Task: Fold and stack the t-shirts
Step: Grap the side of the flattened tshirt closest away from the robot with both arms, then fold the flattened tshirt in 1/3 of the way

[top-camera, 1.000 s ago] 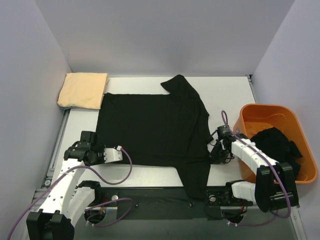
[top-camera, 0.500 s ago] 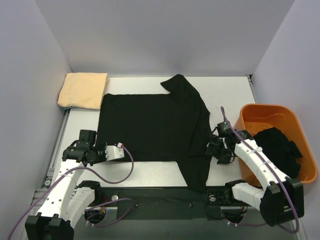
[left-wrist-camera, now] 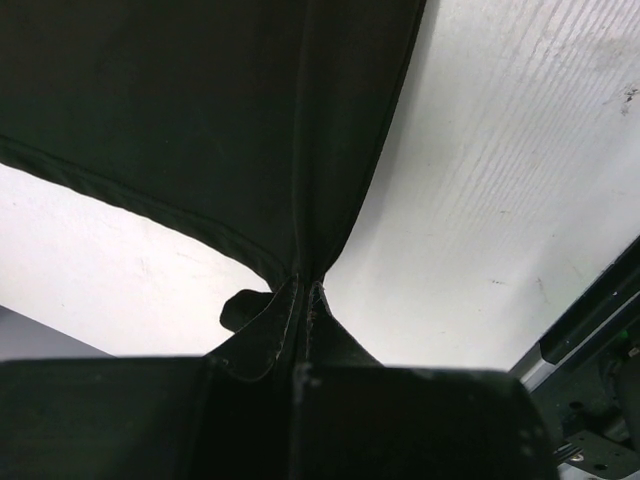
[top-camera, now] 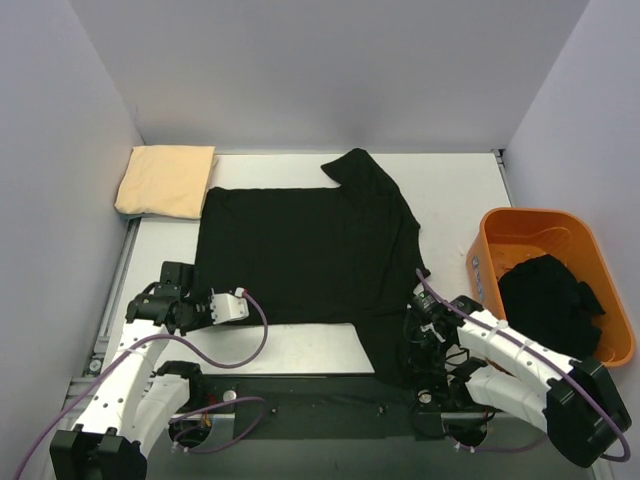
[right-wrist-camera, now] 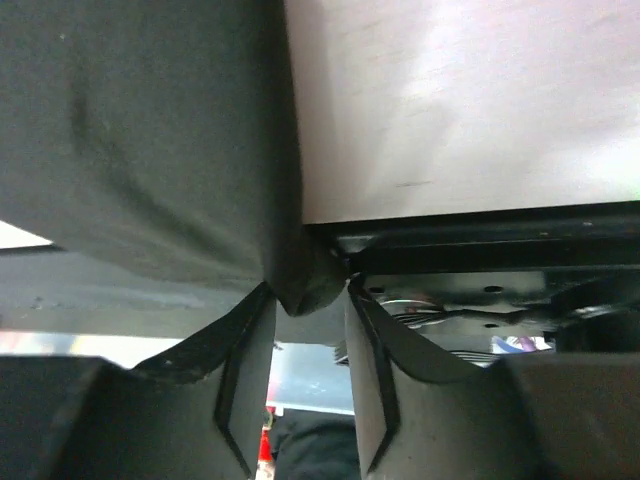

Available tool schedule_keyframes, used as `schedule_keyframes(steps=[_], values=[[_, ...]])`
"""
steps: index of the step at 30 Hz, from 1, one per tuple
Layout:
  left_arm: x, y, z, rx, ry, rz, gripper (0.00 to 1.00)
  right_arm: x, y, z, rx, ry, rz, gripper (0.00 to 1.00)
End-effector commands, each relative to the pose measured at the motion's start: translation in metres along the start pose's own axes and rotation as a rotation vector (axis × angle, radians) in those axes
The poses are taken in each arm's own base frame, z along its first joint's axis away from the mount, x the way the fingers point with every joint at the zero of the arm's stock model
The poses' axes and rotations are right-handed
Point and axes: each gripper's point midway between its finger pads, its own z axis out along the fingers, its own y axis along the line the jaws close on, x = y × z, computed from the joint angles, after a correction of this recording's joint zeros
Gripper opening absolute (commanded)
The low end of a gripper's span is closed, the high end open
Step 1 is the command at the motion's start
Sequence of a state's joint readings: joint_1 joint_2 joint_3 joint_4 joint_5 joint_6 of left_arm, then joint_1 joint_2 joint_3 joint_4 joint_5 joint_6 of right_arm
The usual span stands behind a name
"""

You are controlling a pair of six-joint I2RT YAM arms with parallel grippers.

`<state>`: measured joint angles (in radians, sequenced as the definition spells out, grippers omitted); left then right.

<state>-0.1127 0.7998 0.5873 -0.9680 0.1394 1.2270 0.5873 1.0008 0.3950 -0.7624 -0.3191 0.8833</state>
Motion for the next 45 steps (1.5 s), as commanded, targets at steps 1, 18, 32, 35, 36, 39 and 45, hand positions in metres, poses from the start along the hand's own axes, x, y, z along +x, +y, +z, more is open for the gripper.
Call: schedule_keyframes(steps=[1, 18, 32, 35, 36, 39, 45], values=[[0.001, -0.002, -0.004, 0.008, 0.014, -0.039, 0.0, 0.003, 0.023, 0.005, -0.144, 0.009, 0.05, 0.19], [0.008, -0.01, -0.025, 0.093, 0.076, -0.013, 0.0, 0.058, 0.013, -0.078, -0.293, 0.033, 0.107, 0.0], [-0.014, 0.073, 0.005, 0.021, 0.072, -0.065, 0.0, -0.097, 0.048, -0.131, -0.156, -0.147, -0.226, 0.0], [-0.022, 0.107, 0.012, -0.026, 0.067, -0.091, 0.0, -0.161, 0.069, -0.129, -0.138, -0.218, -0.308, 0.0], [-0.022, 0.11, 0.02, -0.005, 0.077, -0.095, 0.0, -0.184, 0.078, -0.138, -0.15, -0.267, -0.31, 0.0], [-0.019, 0.129, 0.028, -0.006, 0.095, -0.126, 0.0, -0.233, 0.092, -0.135, -0.128, -0.287, -0.337, 0.0], [-0.026, 0.168, 0.061, -0.004, 0.101, -0.211, 0.0, -0.3, 0.121, -0.142, -0.134, -0.338, -0.391, 0.0]])
